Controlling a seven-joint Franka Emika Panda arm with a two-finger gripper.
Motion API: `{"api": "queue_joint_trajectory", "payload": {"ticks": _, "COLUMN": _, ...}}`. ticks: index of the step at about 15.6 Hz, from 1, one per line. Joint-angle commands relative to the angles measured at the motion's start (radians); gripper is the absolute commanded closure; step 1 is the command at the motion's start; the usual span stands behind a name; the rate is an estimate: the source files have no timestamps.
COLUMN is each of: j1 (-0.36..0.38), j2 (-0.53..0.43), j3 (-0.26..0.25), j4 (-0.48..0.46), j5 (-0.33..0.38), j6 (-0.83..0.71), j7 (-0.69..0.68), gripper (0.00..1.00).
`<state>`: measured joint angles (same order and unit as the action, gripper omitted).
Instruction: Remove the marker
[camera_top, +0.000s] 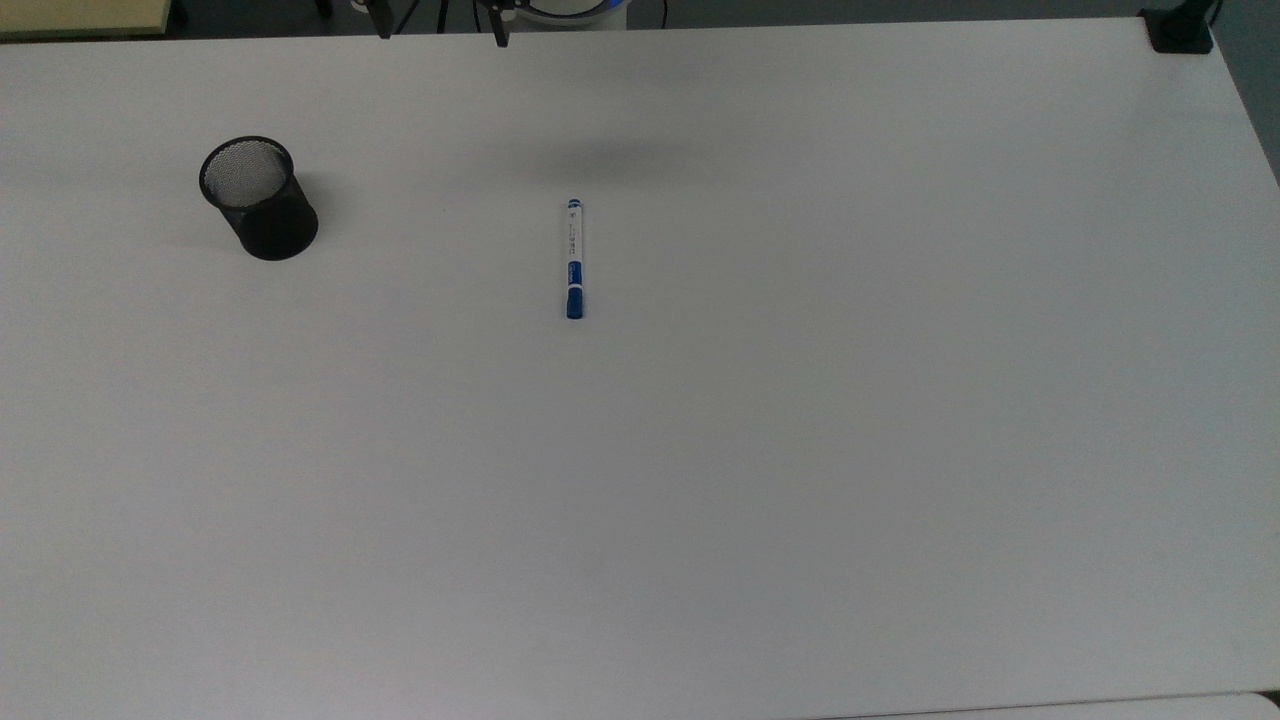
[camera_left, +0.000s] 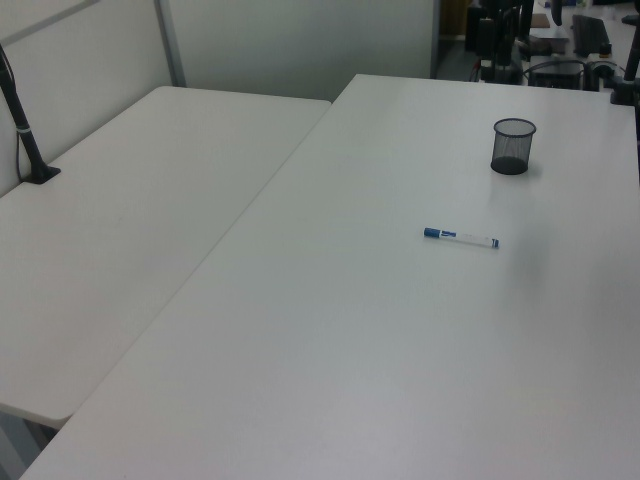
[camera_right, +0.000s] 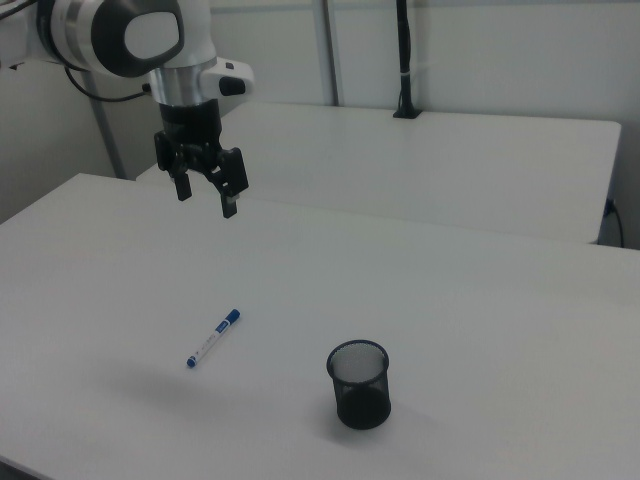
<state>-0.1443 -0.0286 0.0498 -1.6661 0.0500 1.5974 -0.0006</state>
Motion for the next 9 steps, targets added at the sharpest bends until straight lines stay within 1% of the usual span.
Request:
{"api": "queue_joint_trajectory", "payload": {"ticks": 1, "j1": -0.012, "j2": -0.016, "j3": 0.015, "j4": -0.021, "j5": -0.012, "j6": 0.006, "j7": -0.030, "gripper": 0.00}}
{"api": "queue_joint_trajectory", "payload": {"ticks": 9, "j1": -0.012, "j2": -0.011, "j3": 0.007, "j4": -0.009, "j5": -0.013, "j6": -0.001, "j7": -0.018, "gripper": 0.00}}
